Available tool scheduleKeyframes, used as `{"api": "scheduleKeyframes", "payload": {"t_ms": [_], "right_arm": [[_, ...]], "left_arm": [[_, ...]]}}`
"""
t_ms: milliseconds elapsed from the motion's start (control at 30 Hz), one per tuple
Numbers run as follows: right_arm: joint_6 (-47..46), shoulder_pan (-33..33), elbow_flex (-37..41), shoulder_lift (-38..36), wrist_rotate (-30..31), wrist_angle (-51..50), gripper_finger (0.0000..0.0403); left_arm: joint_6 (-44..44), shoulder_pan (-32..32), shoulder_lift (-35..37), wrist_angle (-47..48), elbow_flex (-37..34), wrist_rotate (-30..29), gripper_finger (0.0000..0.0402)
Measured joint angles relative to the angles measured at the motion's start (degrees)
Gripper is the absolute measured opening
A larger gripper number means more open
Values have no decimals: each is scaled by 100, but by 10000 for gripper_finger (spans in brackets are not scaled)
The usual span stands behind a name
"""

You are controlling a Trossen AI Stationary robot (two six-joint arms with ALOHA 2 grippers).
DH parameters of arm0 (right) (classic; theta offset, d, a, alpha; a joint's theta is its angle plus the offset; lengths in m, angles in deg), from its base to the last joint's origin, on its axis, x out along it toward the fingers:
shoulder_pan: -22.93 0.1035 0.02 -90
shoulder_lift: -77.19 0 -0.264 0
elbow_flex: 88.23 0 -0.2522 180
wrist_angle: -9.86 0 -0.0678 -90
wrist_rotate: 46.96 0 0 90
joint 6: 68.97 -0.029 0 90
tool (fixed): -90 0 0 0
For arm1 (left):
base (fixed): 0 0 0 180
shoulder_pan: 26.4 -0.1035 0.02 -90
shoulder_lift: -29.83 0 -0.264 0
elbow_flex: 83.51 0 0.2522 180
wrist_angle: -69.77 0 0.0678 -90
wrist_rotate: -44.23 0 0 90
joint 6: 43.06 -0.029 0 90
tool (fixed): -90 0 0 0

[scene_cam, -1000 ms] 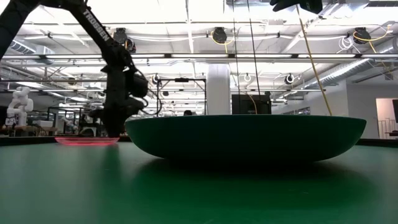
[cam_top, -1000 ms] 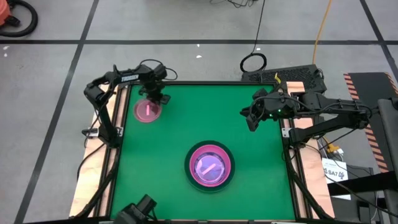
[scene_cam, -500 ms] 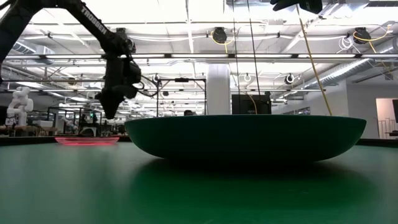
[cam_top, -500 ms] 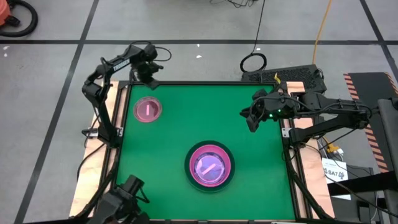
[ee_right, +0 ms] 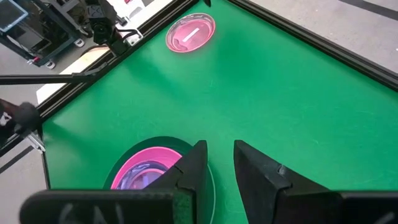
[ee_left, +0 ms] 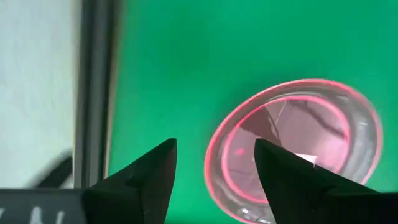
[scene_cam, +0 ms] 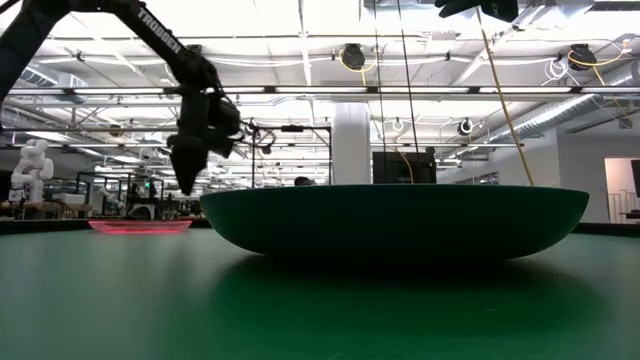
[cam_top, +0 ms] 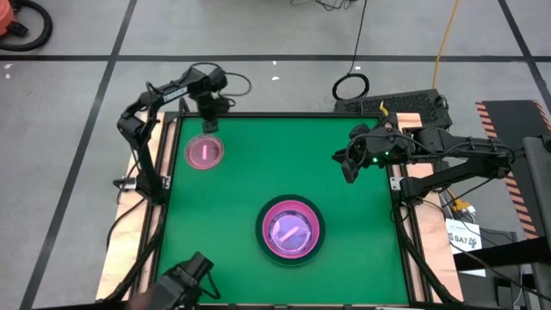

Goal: Stack plastic plates
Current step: Stack the pink transparent plate on top of the other pink transparent plate

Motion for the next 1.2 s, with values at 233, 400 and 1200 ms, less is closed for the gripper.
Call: {"api": "scheduleKeyframes", "payload": {"t_ms": [233, 400, 1200], "right_arm": [[-92, 0, 0, 0, -7, 0, 73], [-142, 0, 0, 0, -9, 0, 73], [24, 0, 0, 0, -11, -323, 73]], "left_arm": [[-1365, 525, -182, -20, -11, 330, 223], [-2263, 735, -414, -80, -11, 323, 223], [-3823, 801, -524, -112, -614, 164, 223]]}}
